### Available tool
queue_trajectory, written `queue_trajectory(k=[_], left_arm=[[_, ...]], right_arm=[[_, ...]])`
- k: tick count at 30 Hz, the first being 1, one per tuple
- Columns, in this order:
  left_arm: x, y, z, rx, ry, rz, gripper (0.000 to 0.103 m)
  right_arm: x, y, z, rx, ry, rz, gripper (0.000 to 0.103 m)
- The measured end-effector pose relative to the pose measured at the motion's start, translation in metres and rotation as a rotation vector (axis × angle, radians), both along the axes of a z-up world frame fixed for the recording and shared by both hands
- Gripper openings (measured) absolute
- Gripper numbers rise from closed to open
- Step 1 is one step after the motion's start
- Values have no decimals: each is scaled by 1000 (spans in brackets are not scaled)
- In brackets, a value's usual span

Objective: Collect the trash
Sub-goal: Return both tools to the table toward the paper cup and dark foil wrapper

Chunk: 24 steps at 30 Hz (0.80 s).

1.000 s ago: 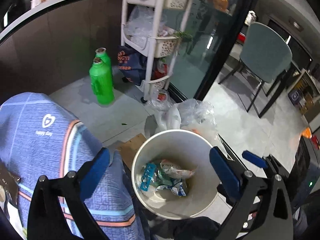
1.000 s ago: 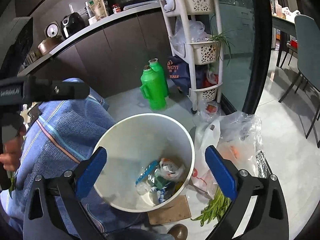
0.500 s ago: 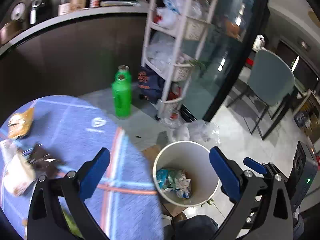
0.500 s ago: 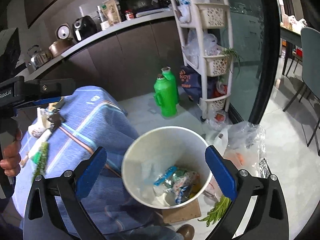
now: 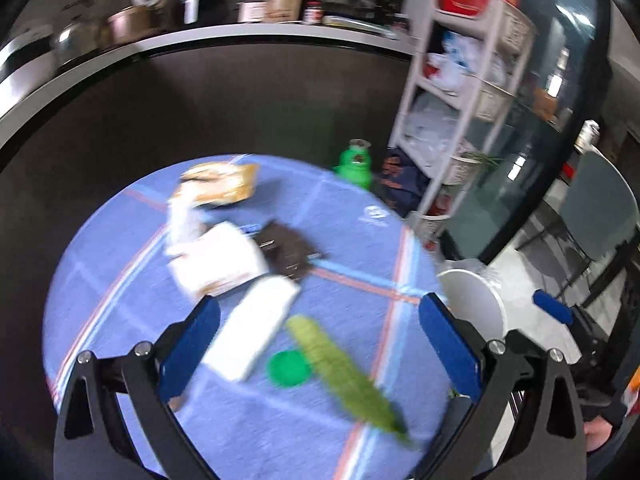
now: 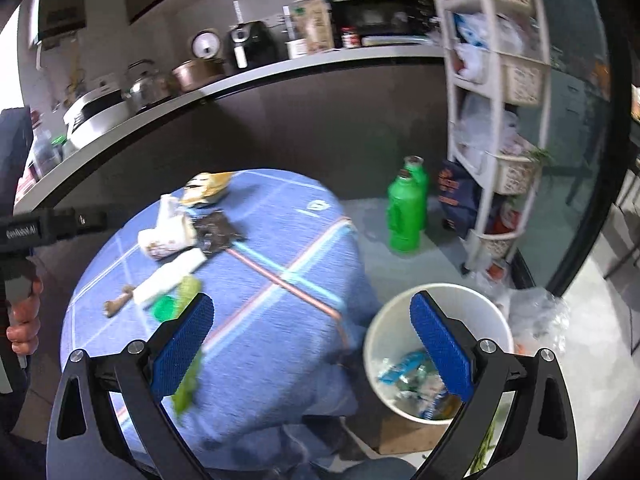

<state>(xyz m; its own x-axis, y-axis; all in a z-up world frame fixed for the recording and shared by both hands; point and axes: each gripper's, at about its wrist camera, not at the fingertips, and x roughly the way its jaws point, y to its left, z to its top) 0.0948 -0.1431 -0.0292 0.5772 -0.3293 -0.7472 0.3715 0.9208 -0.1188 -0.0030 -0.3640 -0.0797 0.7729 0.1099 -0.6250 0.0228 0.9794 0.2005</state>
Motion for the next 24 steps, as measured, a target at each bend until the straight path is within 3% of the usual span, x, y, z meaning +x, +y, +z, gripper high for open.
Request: queue_trajectory(k=[5, 11, 19, 24], left_arm=[[-1, 57, -7, 10, 15, 95, 100], [1, 103, -18, -29, 47, 129, 99], [28, 121, -23, -38, 45, 79, 99], [58, 109, -27, -38, 54, -43, 99]], right_arm=[[12, 34, 7, 15, 2, 76, 95], [32, 72, 12, 15, 70, 172, 95], [68, 105, 21, -53, 96, 231, 95], [104, 110, 14, -92, 142, 256, 93]])
